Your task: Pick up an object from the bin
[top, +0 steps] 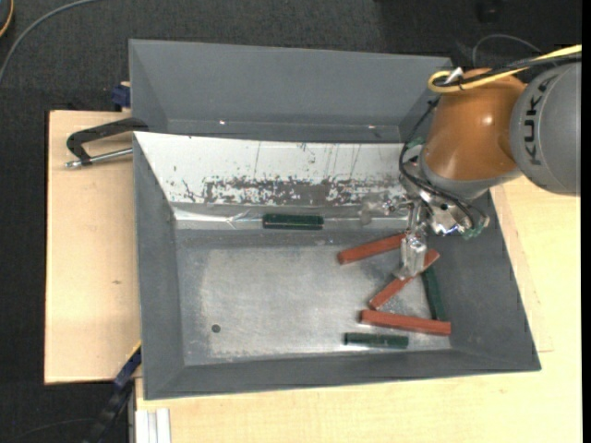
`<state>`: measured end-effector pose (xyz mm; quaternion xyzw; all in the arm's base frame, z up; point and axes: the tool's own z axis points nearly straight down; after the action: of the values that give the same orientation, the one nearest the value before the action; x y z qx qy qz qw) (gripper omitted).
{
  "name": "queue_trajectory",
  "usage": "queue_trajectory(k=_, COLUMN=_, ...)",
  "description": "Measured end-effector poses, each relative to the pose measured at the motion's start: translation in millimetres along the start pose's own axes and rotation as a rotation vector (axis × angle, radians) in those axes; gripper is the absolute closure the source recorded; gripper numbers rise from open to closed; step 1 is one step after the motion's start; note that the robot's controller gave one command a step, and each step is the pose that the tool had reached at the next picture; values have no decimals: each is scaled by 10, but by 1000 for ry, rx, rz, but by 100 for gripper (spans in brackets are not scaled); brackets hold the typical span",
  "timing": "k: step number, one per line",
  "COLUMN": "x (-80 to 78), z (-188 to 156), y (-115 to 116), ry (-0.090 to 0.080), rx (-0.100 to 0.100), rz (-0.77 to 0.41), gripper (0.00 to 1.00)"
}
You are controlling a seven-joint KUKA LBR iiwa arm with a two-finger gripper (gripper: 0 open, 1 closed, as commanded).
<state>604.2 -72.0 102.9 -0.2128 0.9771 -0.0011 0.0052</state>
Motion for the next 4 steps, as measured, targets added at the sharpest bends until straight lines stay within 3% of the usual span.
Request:
queue_trajectory(k=1, x=-110, z=14, y=260, ry=5, rx=-5, rz=39, gripper=0)
queue_trajectory(k=2, x=-85, z=335, y=274, ry=10, rx=-7, rz=28, gripper=0)
queue_trajectory(k=3, x=-98, z=322, y=274, ry=7, rx=-5, rz=29, gripper=0)
queue_trajectory(k=4, x=-99, z=323, y=275, ry=7, rx=-4, rz=29, gripper=100)
